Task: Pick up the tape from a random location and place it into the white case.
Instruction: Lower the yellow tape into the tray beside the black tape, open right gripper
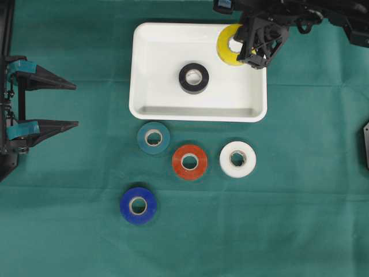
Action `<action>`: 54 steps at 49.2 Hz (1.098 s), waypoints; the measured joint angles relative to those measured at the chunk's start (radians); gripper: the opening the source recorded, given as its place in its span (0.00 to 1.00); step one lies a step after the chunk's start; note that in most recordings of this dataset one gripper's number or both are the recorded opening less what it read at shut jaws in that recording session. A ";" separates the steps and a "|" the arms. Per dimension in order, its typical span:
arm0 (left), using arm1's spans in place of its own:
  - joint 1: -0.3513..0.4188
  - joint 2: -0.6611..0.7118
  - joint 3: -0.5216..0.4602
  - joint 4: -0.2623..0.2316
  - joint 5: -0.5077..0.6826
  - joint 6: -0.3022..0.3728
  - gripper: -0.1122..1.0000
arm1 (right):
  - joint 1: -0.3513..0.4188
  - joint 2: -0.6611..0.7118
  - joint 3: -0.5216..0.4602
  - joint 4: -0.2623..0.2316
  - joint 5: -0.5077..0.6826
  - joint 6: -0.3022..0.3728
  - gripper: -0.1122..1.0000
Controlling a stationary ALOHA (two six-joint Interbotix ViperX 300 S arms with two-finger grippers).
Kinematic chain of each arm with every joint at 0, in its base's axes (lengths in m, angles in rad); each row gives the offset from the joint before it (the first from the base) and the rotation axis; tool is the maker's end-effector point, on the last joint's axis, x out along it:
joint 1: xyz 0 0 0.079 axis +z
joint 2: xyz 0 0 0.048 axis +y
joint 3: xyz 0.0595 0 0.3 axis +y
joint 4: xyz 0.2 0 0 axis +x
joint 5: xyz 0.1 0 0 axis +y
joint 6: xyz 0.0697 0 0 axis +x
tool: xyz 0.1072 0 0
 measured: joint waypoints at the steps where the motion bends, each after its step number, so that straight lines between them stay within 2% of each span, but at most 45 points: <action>1: 0.000 0.000 0.000 0.000 0.000 0.000 0.92 | 0.000 0.003 0.005 0.002 -0.005 0.000 0.36; 33: 0.000 0.000 0.000 0.000 -0.003 0.000 0.92 | -0.002 0.178 0.097 0.003 -0.195 0.015 0.36; 54: -0.002 0.000 0.000 0.000 0.000 0.000 0.92 | -0.003 0.224 0.123 0.003 -0.249 0.018 0.36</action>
